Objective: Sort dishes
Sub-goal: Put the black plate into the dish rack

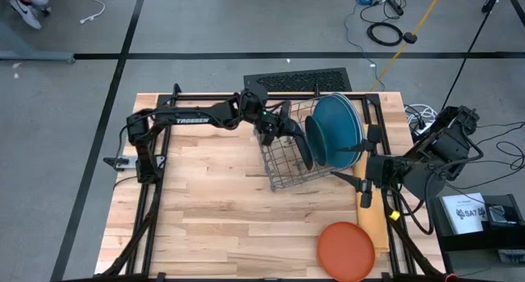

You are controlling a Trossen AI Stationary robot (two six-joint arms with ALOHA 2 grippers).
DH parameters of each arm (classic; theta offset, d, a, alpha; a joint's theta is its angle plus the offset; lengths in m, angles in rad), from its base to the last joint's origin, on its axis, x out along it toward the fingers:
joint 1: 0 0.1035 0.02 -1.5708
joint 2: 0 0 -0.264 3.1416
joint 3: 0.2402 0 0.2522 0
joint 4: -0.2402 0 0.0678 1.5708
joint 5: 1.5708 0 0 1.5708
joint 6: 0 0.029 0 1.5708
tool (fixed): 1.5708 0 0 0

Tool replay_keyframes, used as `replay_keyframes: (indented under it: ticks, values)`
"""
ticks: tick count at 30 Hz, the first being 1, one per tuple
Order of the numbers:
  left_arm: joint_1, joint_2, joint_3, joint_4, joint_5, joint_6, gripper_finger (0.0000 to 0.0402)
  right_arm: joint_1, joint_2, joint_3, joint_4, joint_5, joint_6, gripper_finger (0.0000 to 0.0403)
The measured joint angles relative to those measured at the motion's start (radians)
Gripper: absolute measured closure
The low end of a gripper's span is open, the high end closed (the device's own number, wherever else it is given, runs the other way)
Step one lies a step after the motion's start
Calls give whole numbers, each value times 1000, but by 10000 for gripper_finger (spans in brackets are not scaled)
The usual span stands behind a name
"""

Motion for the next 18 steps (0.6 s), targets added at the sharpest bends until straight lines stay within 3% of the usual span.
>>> replay_keyframes:
  ticks: [7, 18]
  values:
    - [0, 79, 0, 122, 15, 7, 402, 0, 0, 0, 21, 23, 3, 156]
    - [38, 100, 0, 113, 12, -59, 397, -1, 1, 0, 22, 32, -18, 156]
